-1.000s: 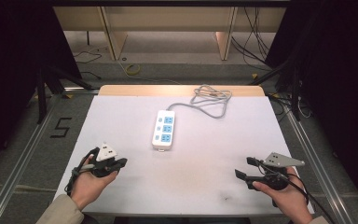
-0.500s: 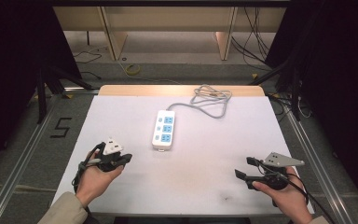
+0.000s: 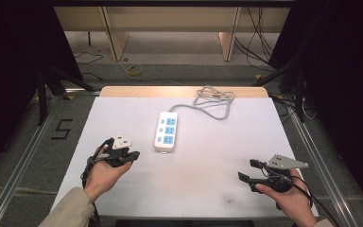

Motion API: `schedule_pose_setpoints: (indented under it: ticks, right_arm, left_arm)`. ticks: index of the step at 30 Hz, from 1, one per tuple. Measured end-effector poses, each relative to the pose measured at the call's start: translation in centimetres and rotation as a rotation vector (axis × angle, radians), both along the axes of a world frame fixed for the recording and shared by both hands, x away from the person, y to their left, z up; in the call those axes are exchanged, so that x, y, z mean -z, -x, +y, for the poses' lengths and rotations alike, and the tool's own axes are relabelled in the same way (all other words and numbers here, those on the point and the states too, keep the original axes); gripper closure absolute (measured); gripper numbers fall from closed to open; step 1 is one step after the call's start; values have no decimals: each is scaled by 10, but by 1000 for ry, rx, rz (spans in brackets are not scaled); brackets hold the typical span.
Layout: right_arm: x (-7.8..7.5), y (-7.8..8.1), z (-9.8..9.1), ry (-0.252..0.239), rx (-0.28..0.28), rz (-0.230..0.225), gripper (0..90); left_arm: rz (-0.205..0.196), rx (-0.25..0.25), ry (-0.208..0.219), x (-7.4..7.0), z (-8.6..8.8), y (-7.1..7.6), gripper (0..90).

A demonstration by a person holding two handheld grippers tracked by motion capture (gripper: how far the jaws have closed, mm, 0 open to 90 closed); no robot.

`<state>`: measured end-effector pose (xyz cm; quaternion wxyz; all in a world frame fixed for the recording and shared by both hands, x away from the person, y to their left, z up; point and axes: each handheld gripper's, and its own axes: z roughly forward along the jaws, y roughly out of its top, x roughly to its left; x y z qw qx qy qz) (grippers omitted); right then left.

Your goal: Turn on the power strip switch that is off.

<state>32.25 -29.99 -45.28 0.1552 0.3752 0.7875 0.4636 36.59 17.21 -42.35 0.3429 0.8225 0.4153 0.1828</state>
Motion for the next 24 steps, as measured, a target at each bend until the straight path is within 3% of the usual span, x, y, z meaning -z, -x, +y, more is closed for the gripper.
schedule_pose_setpoints:
  ticks: [24]
  right_arm:
    - [0, 0, 0, 3, -5, 3, 289]
  left_arm:
    - [11, 5, -14, -4, -23, -29, 899]
